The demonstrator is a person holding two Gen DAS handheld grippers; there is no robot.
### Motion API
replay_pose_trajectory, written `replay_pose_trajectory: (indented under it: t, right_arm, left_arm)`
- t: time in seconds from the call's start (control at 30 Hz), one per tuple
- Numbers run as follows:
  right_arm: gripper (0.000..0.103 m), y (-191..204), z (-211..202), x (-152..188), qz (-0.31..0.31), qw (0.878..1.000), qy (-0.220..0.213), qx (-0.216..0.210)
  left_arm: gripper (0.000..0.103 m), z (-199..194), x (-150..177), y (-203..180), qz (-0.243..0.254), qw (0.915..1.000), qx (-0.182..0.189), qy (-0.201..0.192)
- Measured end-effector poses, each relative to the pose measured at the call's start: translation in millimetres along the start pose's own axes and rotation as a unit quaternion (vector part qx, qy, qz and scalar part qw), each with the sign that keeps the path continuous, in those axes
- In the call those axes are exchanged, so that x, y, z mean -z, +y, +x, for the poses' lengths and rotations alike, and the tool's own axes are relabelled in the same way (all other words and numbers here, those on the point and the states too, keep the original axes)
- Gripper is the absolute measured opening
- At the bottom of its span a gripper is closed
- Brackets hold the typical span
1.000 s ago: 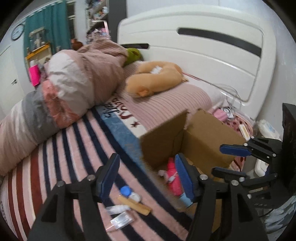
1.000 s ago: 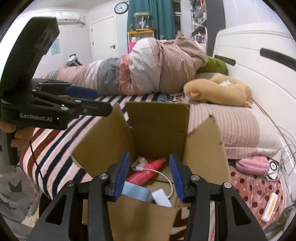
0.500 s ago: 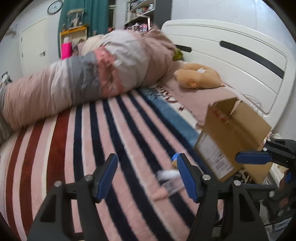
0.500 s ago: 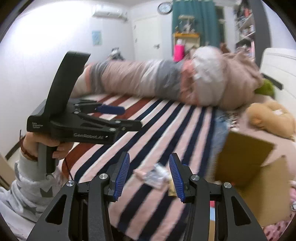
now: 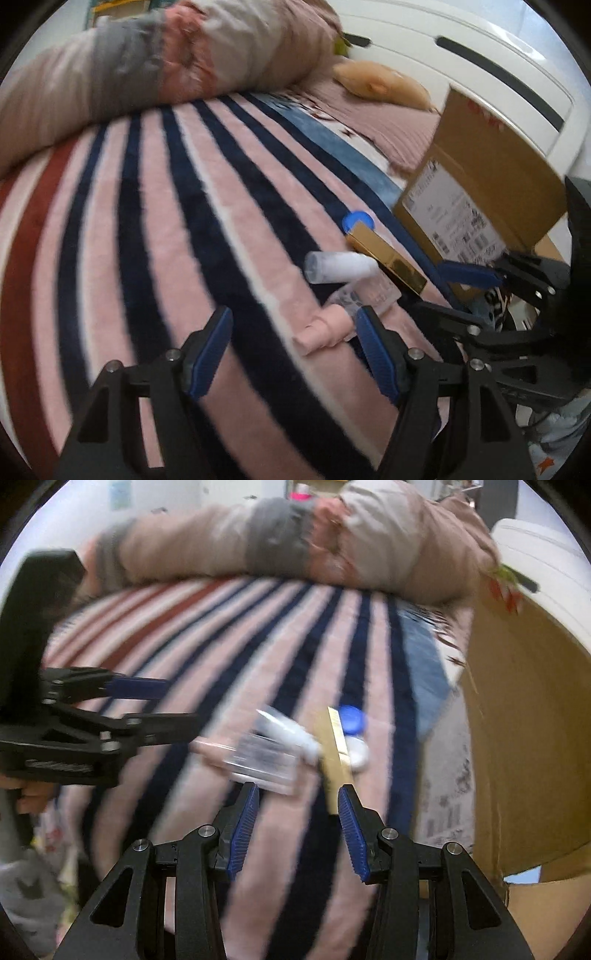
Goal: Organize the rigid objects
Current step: 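Grasp the gold lipstick tube with the right gripper while the left grasps the clear bottle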
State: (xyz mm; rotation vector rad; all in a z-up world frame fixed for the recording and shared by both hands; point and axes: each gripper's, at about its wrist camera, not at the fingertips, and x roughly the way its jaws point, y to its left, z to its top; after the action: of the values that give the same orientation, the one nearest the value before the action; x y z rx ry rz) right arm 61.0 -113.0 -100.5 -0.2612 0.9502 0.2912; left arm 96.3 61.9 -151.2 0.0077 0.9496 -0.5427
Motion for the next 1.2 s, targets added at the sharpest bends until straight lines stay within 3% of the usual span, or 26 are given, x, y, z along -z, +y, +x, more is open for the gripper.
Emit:
replay_pose_trajectory:
  t: [0.23, 0.3, 0.37, 0.5, 0.63, 0.77, 0.9, 1.0, 1.2]
  right_arm:
    - [0.038, 1, 33, 0, -0.041, 0.997, 0.019, 0.063]
    - [0.038, -2, 38, 0, -0.043, 0.997, 0.024, 0.062]
    - [0.034, -3, 42, 1, -0.039, 0.997, 0.025, 0.054]
    - [0.016, -6, 43, 0, -0.021, 0.999, 0.032, 0.031]
    - [0.013, -9, 36, 0, -0.001, 1.0, 0.028, -0.007]
    - [0.013, -9, 25, 6, 0.022, 0.996, 0.037, -0.074]
    - [0.013, 0, 14, 15, 0.017, 0.993, 0.045, -0.111]
    - [0.014, 5, 8, 22, 0.012, 0.992, 0.046, -0.12]
    - [0.014, 4, 19, 22, 0.034, 0.992, 0.044, -0.117]
  left_arm:
    - [0.064, 22, 0, -15, 0.029, 0.9964, 0.08, 0.006]
    - [0.055, 26, 1, -22, 0.039, 0.9949, 0.092, 0.008]
    - [0.045, 34, 1, -26, 0.044, 0.9962, 0.073, 0.019]
    - [0.035, 29, 5, -30, 0.046, 0.9966, 0.066, 0.016]
    - [0.034, 12, 14, -21, 0.031, 0.9984, 0.045, 0.014]
    - [0.033, -13, 32, -7, 0.012, 0.9999, -0.002, 0.006]
    - [0.033, -33, 44, 9, -0.012, 0.9994, -0.032, 0.002]
    - [0.033, -36, 49, 16, -0.018, 0.9985, -0.051, 0.004]
    - [0.034, -23, 47, 16, -0.035, 0.998, -0.053, 0.002]
